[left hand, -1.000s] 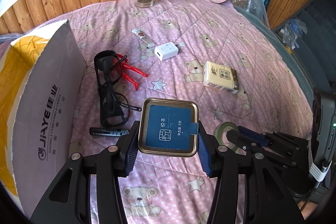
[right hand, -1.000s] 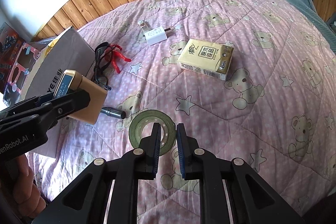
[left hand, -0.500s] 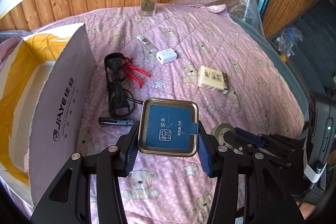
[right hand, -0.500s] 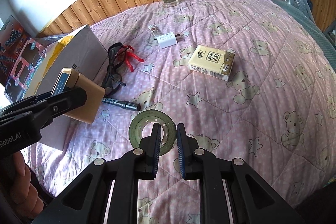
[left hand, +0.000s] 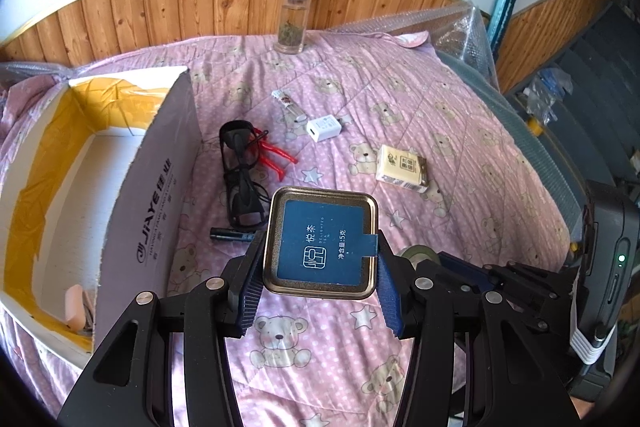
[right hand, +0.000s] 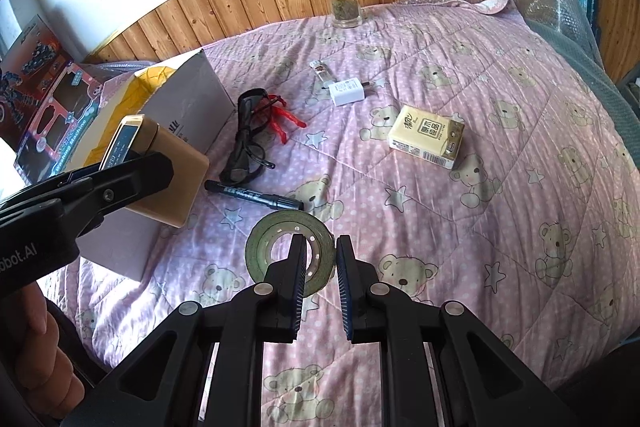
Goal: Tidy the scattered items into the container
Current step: 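Carry the tin in the left tool and tape roll in the right over the cardboard box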
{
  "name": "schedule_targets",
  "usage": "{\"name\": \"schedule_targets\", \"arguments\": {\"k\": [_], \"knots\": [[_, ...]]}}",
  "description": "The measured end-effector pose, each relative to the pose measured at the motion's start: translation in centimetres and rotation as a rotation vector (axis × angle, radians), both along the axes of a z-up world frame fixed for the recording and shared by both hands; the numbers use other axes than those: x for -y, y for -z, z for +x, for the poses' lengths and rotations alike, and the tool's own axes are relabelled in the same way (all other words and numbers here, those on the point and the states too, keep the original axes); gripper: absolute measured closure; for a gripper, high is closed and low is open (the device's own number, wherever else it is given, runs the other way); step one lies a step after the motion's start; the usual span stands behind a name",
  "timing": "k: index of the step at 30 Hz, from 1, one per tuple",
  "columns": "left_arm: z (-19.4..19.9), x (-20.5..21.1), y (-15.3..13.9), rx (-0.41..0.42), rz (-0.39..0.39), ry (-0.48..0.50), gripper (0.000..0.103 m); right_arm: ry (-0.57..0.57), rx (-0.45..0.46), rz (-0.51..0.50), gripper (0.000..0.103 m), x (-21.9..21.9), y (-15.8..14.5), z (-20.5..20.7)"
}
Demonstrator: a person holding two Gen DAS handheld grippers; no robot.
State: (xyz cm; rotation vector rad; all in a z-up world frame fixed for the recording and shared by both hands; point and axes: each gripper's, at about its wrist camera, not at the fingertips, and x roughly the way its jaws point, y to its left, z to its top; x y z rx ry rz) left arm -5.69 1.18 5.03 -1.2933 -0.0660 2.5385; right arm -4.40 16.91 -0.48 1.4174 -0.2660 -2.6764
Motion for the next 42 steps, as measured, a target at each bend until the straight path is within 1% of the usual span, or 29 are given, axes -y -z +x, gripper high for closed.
{"name": "schedule_targets", "arguments": {"k": [6,13,24,42], "knots": [[0.5,1.5,-0.7,-0.015,0.008,-0.024,0.051,-0.017,-0.019,0.008,0.087,1.3,-1.3,0.2],[0.8,3.3,-1.7,-0.032,0.040,-0.041,0.051,-0.038,-0.039,0.019,0.087,2.9,-2.6,0.0],[0.7,6.8,-3.2,-0.057,0.098,-0.092,0.051,-0.094,-0.087,0.043,0.087,6.4,-5.7,-0.8],[0.6,13.4,-3.9,-0.075,0.184,-0.183,0.051,-0.166,-0.126,0.075,0.087,11.8,-8.2,-2.4]]}}
